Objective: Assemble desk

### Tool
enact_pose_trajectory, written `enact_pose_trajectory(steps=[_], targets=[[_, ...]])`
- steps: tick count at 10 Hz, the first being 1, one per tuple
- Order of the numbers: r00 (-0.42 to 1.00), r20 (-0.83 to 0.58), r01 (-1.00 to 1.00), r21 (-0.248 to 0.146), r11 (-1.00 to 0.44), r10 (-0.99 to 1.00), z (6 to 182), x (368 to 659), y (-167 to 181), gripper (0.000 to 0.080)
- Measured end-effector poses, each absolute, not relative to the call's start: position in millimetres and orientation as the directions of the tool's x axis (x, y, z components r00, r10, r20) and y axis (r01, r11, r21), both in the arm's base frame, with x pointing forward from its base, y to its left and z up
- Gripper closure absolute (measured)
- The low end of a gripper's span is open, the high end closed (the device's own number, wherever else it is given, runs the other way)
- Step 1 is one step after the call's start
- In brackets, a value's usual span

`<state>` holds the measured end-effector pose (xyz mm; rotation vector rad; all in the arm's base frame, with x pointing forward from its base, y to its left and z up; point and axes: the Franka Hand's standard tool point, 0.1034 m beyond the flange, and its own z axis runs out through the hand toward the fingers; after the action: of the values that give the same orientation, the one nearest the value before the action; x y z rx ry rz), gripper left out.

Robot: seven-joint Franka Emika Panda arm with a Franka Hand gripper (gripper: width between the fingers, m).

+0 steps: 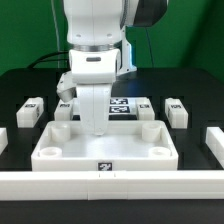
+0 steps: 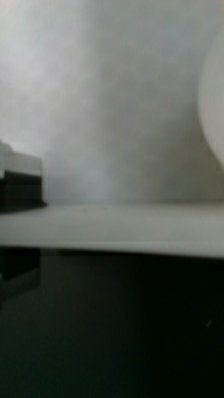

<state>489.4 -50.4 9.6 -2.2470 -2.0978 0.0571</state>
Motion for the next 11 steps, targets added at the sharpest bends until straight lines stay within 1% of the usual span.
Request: enact_pose_trajectory(steps=[7,8,10,11], targets=[[0.071,0.019,0.995,-0.067,-0.070,0.997,10.1,491,-50,0.0738],[0.111,0.021,0.992,-0.063,-0.109,0.994,9.8,497,-38,0.0738],[0.093,0.043,0.995,-0.042,-0.092,0.995,8.2,521,0,0.0738],[0.090,0.046,0.995,-0.046,-0.088,0.995,8.2,523,13,0.0738]])
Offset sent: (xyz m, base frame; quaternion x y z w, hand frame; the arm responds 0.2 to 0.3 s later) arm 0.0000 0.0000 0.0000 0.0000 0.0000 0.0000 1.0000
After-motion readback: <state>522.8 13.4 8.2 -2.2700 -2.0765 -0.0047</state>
